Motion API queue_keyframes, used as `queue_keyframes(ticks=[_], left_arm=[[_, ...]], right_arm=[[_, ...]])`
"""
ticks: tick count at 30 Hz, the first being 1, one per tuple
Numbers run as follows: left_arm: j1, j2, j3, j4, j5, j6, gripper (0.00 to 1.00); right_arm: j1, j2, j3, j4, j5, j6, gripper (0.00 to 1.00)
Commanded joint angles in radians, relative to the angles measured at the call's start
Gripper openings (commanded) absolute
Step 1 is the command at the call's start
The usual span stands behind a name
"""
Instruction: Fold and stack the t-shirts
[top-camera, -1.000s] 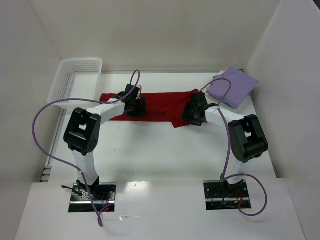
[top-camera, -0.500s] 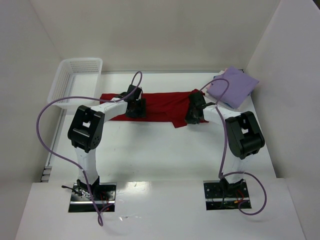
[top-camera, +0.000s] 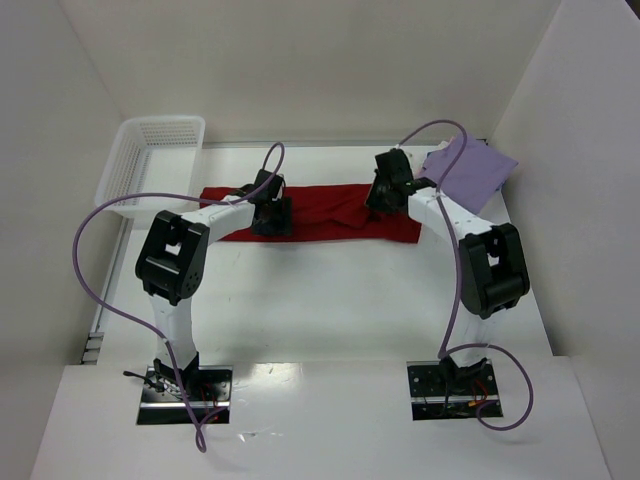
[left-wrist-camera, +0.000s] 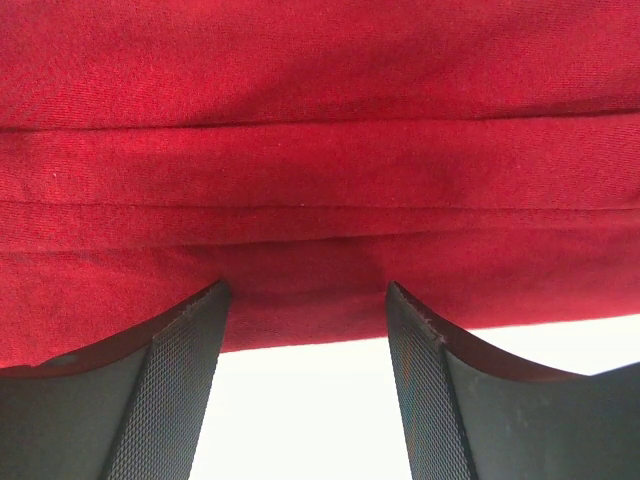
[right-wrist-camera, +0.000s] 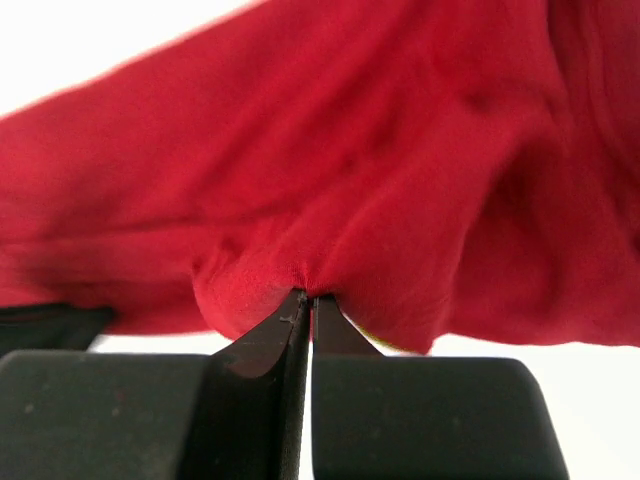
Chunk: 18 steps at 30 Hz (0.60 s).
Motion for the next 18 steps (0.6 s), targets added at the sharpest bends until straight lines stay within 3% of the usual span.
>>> queue_keyframes(ticks=[1,11,18], left_arm=[[0.004,0.027,0.007,-0.020,-0.008,-0.007,0.72],[0.004,0.036,0.007,-0.020,0.001,-0.007,0.72],[0.004,0.036,0.007,-0.020,0.001,-0.007,0.73]], right_arm=[[-0.008,0.008,0.097,-0.018,0.020,-0.023,0.01],[-0.018,0.088,0.140,-0.016,0.010,-0.042,0.04],[-0.045,0.226,0.319,-0.029,0.010,-0.095,0.04]])
